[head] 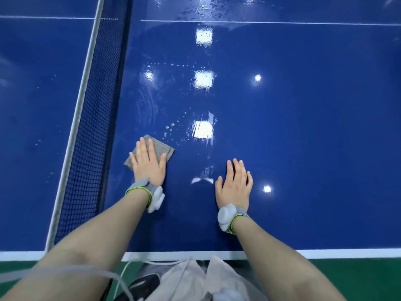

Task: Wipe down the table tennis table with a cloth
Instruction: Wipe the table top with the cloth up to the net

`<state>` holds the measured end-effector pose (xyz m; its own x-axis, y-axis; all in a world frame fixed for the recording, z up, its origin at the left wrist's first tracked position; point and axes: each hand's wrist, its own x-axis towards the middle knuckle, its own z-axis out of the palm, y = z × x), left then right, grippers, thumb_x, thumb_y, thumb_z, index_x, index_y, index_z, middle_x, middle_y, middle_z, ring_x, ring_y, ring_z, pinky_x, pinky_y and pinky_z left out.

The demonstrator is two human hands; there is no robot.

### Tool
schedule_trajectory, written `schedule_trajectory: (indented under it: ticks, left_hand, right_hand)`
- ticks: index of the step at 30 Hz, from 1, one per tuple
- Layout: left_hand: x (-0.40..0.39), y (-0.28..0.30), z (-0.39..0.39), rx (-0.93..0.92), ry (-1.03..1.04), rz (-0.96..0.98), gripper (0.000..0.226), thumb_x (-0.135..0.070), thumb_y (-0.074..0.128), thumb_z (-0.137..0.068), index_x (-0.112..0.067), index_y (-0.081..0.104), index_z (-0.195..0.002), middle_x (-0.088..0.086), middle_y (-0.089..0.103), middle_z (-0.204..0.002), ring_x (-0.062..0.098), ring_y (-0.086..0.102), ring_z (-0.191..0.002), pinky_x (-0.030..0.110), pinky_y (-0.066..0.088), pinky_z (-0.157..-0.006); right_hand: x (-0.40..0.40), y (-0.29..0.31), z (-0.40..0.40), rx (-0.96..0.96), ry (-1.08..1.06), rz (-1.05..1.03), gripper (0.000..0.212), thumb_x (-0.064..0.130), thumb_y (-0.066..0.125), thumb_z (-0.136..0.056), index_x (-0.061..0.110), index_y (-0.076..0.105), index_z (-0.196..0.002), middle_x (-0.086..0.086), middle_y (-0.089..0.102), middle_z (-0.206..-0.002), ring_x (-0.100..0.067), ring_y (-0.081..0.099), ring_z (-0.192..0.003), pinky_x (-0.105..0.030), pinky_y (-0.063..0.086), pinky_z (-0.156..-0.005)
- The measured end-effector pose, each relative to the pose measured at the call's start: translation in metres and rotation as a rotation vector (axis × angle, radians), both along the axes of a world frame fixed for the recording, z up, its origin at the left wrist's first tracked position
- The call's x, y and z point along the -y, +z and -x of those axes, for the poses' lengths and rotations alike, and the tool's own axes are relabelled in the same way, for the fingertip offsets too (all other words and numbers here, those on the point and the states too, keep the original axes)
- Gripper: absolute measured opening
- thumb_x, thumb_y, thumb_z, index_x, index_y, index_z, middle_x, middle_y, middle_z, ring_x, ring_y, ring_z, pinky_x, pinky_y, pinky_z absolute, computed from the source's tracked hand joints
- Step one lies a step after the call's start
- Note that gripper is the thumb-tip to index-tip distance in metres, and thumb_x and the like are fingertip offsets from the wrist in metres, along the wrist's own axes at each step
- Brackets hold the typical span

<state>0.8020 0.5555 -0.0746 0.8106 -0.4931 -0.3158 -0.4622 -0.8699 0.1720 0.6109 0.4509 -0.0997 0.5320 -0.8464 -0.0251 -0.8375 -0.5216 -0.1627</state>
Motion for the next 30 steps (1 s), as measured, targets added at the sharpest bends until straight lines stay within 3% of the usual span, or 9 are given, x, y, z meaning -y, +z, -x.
schedule_trajectory:
  ticks: [4,11,12,15,17,20,23,25,30]
  left_hand:
    - [0.021,0.001,0.018,0.016,-0.063,-0.011,0.063,-0.040,0.020,-0.100,-0.007,-0.004,-0.147,0.010,-0.010,-0.156,0.023,-0.011,-0.144,0.044,-0.009,-0.114]
    - [0.062,-0.004,0.066,-0.021,-0.503,-0.025,0.067,-0.050,0.004,-0.095,-0.010,-0.010,-0.147,0.008,-0.015,-0.155,0.020,-0.020,-0.141,0.040,-0.020,-0.110]
    - [0.064,-0.004,0.070,-0.021,-0.560,-0.018,0.070,-0.051,0.002,-0.091,-0.009,-0.003,-0.147,0.009,-0.008,-0.156,0.020,-0.015,-0.142,0.040,-0.018,-0.111]
    - [0.061,-0.004,0.069,0.001,-0.626,-0.011,0.066,-0.044,0.022,-0.089,-0.004,0.037,-0.139,0.013,0.037,-0.146,0.026,0.035,-0.136,0.043,0.012,-0.111]
    - [0.056,-0.007,0.060,0.005,-0.597,-0.016,0.061,-0.042,0.028,-0.090,-0.003,0.044,-0.135,0.013,0.044,-0.141,0.027,0.044,-0.130,0.044,0.019,-0.108]
    - [0.054,-0.008,0.043,0.048,-0.455,-0.001,0.063,-0.041,0.025,-0.091,0.000,0.043,-0.135,0.016,0.042,-0.142,0.030,0.042,-0.130,0.047,0.019,-0.111]
    - [0.047,-0.006,0.018,0.040,-0.271,-0.006,0.068,-0.046,0.012,-0.093,-0.003,0.017,-0.146,0.013,0.014,-0.154,0.027,0.014,-0.143,0.043,0.002,-0.115]
    - [0.035,-0.009,-0.006,0.064,-0.115,-0.005,0.061,-0.042,0.019,-0.099,-0.006,0.005,-0.148,0.011,0.000,-0.156,0.023,0.000,-0.145,0.042,-0.005,-0.115]
    - [-0.009,-0.007,-0.054,0.081,0.134,0.037,0.060,-0.034,0.029,-0.100,-0.004,0.007,-0.147,0.014,0.001,-0.156,0.026,0.000,-0.144,0.046,0.001,-0.115]
  right_hand:
    - [0.001,-0.001,0.001,-0.008,-0.007,0.007,0.052,0.031,0.035,-0.088,0.009,0.052,-0.131,-0.006,0.050,-0.139,-0.019,0.031,-0.134,-0.041,0.024,-0.108]
    - [0.003,-0.002,0.000,0.011,-0.009,0.038,0.053,0.032,0.034,-0.086,0.008,0.051,-0.130,-0.008,0.051,-0.137,-0.020,0.033,-0.132,-0.042,0.025,-0.106]
    - [0.003,-0.002,0.000,0.013,-0.007,0.041,0.053,0.032,0.034,-0.086,0.008,0.051,-0.130,-0.009,0.052,-0.137,-0.021,0.033,-0.132,-0.042,0.025,-0.106]
    - [0.004,-0.003,0.000,0.023,-0.005,0.051,0.053,0.033,0.034,-0.085,0.008,0.049,-0.130,-0.010,0.052,-0.137,-0.021,0.034,-0.132,-0.042,0.025,-0.105]
    - [0.004,-0.003,0.000,0.025,-0.007,0.055,0.053,0.033,0.034,-0.085,0.009,0.049,-0.129,-0.009,0.051,-0.136,-0.022,0.034,-0.132,-0.042,0.024,-0.105]
    - [0.005,-0.003,0.000,0.033,-0.006,0.062,0.052,0.032,0.034,-0.085,0.009,0.049,-0.129,-0.009,0.052,-0.136,-0.022,0.034,-0.132,-0.042,0.024,-0.105]
    - [0.006,-0.005,0.000,0.052,-0.001,0.068,0.049,0.031,0.034,-0.086,0.010,0.049,-0.128,-0.009,0.052,-0.135,-0.022,0.034,-0.131,-0.042,0.024,-0.106]
    - [0.007,-0.006,-0.001,0.069,-0.003,0.078,0.047,0.030,0.034,-0.087,0.010,0.048,-0.127,-0.009,0.052,-0.134,-0.022,0.035,-0.131,-0.042,0.024,-0.107]
    - [0.013,-0.009,-0.005,0.119,0.014,0.107,0.039,0.026,0.033,-0.090,0.013,0.043,-0.125,-0.008,0.050,-0.132,-0.023,0.035,-0.130,-0.043,0.023,-0.109]
